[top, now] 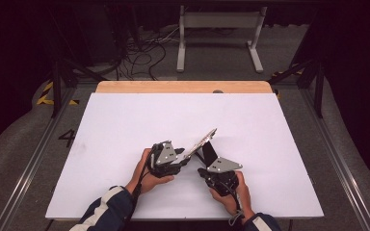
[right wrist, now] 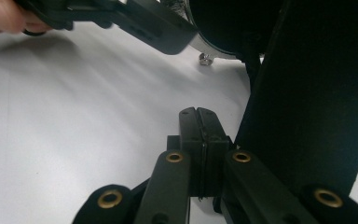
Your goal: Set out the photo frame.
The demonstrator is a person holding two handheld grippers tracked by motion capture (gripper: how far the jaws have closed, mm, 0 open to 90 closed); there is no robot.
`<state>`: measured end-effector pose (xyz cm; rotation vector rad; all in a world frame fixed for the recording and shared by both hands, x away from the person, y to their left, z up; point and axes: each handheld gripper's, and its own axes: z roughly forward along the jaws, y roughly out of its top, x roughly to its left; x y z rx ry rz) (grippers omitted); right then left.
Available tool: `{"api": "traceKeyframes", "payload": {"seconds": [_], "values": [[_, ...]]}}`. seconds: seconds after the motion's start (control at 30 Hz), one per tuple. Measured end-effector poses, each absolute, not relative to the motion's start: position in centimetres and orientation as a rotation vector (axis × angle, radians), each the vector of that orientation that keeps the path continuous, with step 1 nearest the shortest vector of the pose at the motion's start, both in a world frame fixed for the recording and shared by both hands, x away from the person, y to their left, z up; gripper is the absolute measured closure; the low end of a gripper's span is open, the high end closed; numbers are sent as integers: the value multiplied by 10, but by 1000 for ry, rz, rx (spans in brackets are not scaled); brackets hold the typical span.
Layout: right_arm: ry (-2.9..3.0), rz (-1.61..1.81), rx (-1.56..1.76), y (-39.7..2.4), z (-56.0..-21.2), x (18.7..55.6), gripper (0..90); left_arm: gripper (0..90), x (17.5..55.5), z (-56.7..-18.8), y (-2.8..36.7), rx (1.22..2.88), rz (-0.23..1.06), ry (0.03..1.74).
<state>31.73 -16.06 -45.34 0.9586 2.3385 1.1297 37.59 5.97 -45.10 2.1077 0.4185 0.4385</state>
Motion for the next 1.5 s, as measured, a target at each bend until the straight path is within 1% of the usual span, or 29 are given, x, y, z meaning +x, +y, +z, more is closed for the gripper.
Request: {"api": "traceKeyframes", "payload": {"seconds": [0.1, 0.17, 0.2, 0.27, 0.43, 0.53, 0.63, 1.17, 1.5], "values": [[2330, 1132, 955, -161, -452, 316, 900, 611, 376, -451, 55, 2116, 458, 409], [2328, 1129, 955, -161, -452, 316, 900, 650, 377, -452, 55, 2116, 445, 405], [2326, 1130, 959, -161, -452, 316, 900, 650, 377, -453, 54, 2121, 447, 400], [2324, 1130, 961, -161, -452, 315, 900, 709, 376, -452, 53, 2129, 456, 373], [2316, 1125, 966, -160, -453, 315, 900, 725, 374, -452, 52, 2142, 484, 351], [2312, 1135, 983, -160, -453, 316, 900, 741, 371, -451, 50, 2157, 533, 332], [2309, 1162, 1015, -161, -453, 317, 900, 762, 369, -449, 51, 2156, 547, 318], [2329, 1128, 1015, -160, -451, 313, 900, 792, 354, -446, 50, 2210, 651, 276], [2339, 1116, 1030, -171, -450, 315, 900, 764, 350, -447, 47, 2204, 642, 283]]}}
